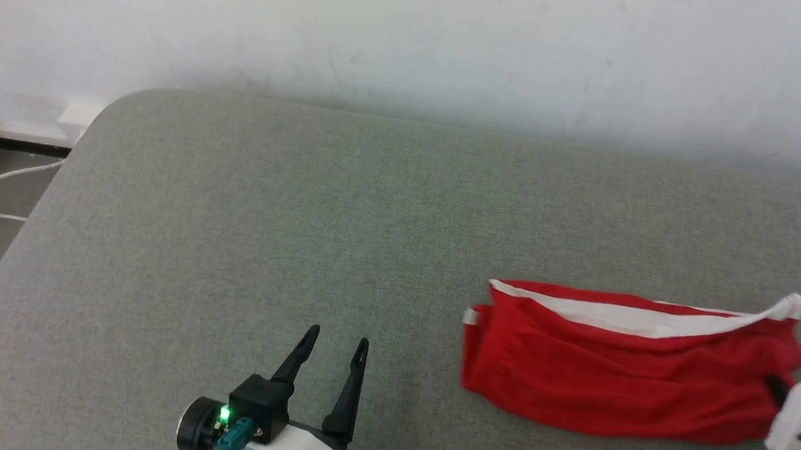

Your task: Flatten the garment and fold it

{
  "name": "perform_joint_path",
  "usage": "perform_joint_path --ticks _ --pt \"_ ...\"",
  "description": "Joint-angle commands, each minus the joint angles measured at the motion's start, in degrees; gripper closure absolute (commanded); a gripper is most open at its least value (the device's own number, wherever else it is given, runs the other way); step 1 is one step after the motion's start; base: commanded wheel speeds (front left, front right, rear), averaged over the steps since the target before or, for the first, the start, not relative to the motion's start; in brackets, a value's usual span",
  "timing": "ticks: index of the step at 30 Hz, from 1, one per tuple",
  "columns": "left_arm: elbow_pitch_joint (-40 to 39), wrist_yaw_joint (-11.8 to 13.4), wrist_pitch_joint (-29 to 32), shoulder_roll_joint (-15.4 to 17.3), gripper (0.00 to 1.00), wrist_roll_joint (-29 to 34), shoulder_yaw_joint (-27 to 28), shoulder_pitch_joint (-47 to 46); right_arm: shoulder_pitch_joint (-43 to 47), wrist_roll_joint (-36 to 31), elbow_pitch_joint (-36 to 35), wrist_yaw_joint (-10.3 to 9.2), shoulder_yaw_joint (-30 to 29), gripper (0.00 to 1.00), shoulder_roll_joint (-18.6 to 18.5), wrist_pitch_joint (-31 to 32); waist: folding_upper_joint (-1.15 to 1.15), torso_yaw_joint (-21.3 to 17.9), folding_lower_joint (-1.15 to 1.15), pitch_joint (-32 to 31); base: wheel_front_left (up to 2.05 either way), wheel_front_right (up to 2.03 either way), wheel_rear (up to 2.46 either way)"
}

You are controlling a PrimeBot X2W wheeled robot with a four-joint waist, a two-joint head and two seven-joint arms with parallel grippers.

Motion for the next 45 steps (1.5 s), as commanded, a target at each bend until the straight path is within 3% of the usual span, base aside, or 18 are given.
perform_joint_path --ticks 1,5,10,24,32,41,42,43,44,45 --pt "0.2 0.2 -0.3 -0.1 0.0 0.0 0.1 0.7 1.0 -1.6 0.0 -0.06 -1.9 1.0 -0.6 -1.0 0.0 -0.4 0.0 -1.0 0.0 0.0 0.0" --pt "0.5 0.1 -0.3 -0.1 0.0 0.0 0.2 1.4 1.8 -2.9 -0.8 -0.06 -4.2 1.0 -0.2 -1.1 0.0 -0.4 0.0 -2.2 0.0 0.0 0.0" --pt "0.5 0.0 -0.3 -0.1 0.0 0.1 0.6 2.2 2.7 -3.1 -4.6 -0.06 -2.9 1.0 0.5 -0.3 0.0 -0.1 0.0 -3.4 0.0 0.0 0.0" --pt "0.2 -0.4 -0.3 -0.1 0.0 0.6 1.4 3.8 5.4 0.6 -24.6 -0.06 11.4 1.0 4.6 5.9 0.0 3.5 0.0 -5.2 0.0 0.0 0.0" --pt "0.5 -0.7 -0.3 -0.1 0.0 0.8 1.1 3.2 2.8 -0.7 -21.0 -0.06 20.5 1.0 5.0 2.2 0.0 6.7 0.0 -4.2 0.0 0.0 0.0" --pt "0.7 -0.9 -0.3 -0.1 0.0 0.9 0.9 2.7 -2.4 -5.4 -11.5 -0.06 32.8 1.0 1.0 -3.2 0.0 9.1 0.0 -3.3 0.0 0.0 0.0" --pt "0.7 -0.9 -0.3 -0.1 0.0 0.8 0.8 2.6 -3.3 -6.1 -10.7 -0.06 34.6 0.85 0.3 -3.9 0.0 9.3 0.0 -3.1 0.0 0.0 0.0" --pt "0.7 -0.9 -0.3 -0.1 0.0 0.8 0.7 2.6 -4.0 -6.5 -9.8 -0.06 36.1 0.58 -0.3 -4.6 0.0 9.5 0.0 -3.0 0.0 0.0 0.0" --pt "0.7 -0.9 -0.3 -0.1 0.0 0.7 0.6 2.5 -4.8 -6.7 -8.9 -0.06 37.7 0.04 -0.7 -5.2 0.0 9.6 0.0 -2.9 0.0 0.0 0.0" --pt "0.7 -0.8 -0.3 -0.1 0.0 0.6 0.6 2.5 -5.4 -6.8 -8.1 -0.06 39.3 0.0 -1.2 -5.8 0.0 9.6 0.0 -2.8 0.0 0.0 0.0"
